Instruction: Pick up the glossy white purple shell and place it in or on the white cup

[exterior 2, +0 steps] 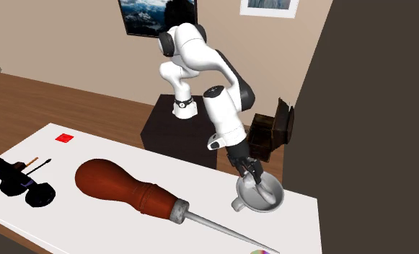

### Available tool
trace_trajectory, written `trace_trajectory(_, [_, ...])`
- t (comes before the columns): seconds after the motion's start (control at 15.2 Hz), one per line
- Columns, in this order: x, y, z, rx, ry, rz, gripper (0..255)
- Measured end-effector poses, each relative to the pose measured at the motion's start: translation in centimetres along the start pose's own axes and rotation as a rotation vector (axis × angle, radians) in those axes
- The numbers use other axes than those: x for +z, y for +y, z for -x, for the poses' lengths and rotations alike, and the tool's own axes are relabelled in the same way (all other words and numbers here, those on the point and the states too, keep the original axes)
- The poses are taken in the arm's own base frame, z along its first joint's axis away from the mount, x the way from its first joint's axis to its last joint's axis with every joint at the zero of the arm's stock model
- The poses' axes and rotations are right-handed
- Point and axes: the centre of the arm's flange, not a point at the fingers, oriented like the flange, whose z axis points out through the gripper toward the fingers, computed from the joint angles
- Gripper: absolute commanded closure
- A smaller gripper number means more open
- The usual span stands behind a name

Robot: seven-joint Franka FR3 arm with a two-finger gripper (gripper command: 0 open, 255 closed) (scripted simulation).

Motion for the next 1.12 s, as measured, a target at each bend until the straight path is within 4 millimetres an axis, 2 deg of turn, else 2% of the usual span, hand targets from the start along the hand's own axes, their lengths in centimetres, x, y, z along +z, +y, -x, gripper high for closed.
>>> trace_trajectory(0.4, [2.6, 1.5, -0.5, 0.000, 0.001, -0.002, 255])
trace_trajectory(0.86, [2.8, 1.7, -0.6, 0.000, 0.004, -0.005, 255])
trace_trajectory(0.92, [2.8, 1.7, -0.6, 0.000, 0.004, -0.005, 0])
trace_trajectory(1.12, [3.0, 1.8, -0.5, 0.000, 0.001, -0.001, 0])
